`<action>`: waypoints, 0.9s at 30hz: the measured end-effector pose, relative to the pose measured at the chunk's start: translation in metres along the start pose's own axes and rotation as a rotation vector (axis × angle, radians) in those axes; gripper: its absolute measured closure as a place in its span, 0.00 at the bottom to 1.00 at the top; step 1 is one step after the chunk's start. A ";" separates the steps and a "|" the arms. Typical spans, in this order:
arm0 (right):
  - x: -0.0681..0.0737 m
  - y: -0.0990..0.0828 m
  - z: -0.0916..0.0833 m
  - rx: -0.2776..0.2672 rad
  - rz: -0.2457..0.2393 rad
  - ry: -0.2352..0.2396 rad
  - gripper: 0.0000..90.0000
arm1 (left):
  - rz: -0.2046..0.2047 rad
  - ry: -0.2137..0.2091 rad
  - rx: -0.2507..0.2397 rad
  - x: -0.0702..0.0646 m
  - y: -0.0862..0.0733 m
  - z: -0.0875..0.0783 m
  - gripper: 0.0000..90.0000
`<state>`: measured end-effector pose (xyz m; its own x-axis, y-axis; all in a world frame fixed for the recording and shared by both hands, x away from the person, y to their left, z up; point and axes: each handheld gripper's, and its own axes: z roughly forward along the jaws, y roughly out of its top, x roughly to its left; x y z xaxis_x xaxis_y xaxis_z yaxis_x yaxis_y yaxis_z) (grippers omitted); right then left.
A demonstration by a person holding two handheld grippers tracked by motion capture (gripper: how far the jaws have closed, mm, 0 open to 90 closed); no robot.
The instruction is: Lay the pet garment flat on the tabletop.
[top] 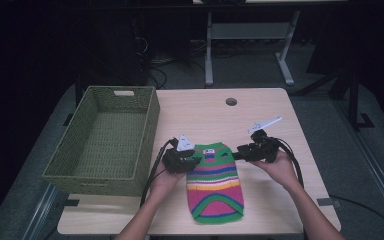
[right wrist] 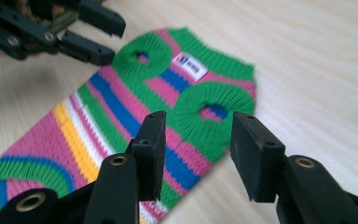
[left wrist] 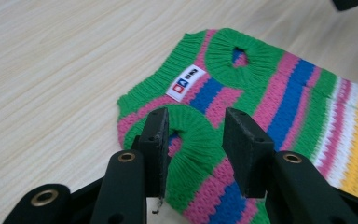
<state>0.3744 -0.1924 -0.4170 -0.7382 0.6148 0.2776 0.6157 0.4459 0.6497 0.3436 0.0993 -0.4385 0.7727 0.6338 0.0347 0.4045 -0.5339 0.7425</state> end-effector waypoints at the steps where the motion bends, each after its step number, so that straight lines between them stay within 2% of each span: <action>1: 0.001 -0.001 0.002 0.008 -0.006 0.005 0.61 | 0.001 -0.013 0.010 -0.001 0.000 -0.001 0.67; 6: 0.010 -0.007 0.004 0.030 -0.048 0.030 0.62 | 0.026 -0.057 0.038 -0.007 -0.002 -0.006 0.66; 9: 0.016 -0.009 0.006 0.063 -0.077 0.037 0.63 | 0.033 -0.076 0.038 -0.011 -0.006 -0.009 0.64; 13: 0.022 -0.015 0.008 0.087 -0.105 0.043 0.69 | 0.038 -0.104 0.058 -0.017 -0.013 -0.013 0.64; 17: 0.028 -0.022 0.007 0.094 -0.127 0.037 0.78 | 0.062 -0.142 0.047 -0.023 -0.019 -0.022 0.80; 22: 0.034 -0.027 0.008 0.101 -0.153 0.041 0.90 | 0.095 -0.175 0.072 -0.030 -0.023 -0.030 1.00; 24: 0.038 -0.028 0.011 0.112 -0.182 0.052 0.99 | 0.116 -0.186 0.105 -0.034 -0.025 -0.031 1.00; 27: 0.043 -0.030 0.018 0.135 -0.209 0.052 1.00 | 0.148 -0.202 0.141 -0.039 -0.028 -0.030 1.00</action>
<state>0.3290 -0.1675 -0.4372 -0.8645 0.4673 0.1852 0.4766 0.6451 0.5973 0.2877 0.1061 -0.4403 0.9046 0.4263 -0.0082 0.3330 -0.6942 0.6381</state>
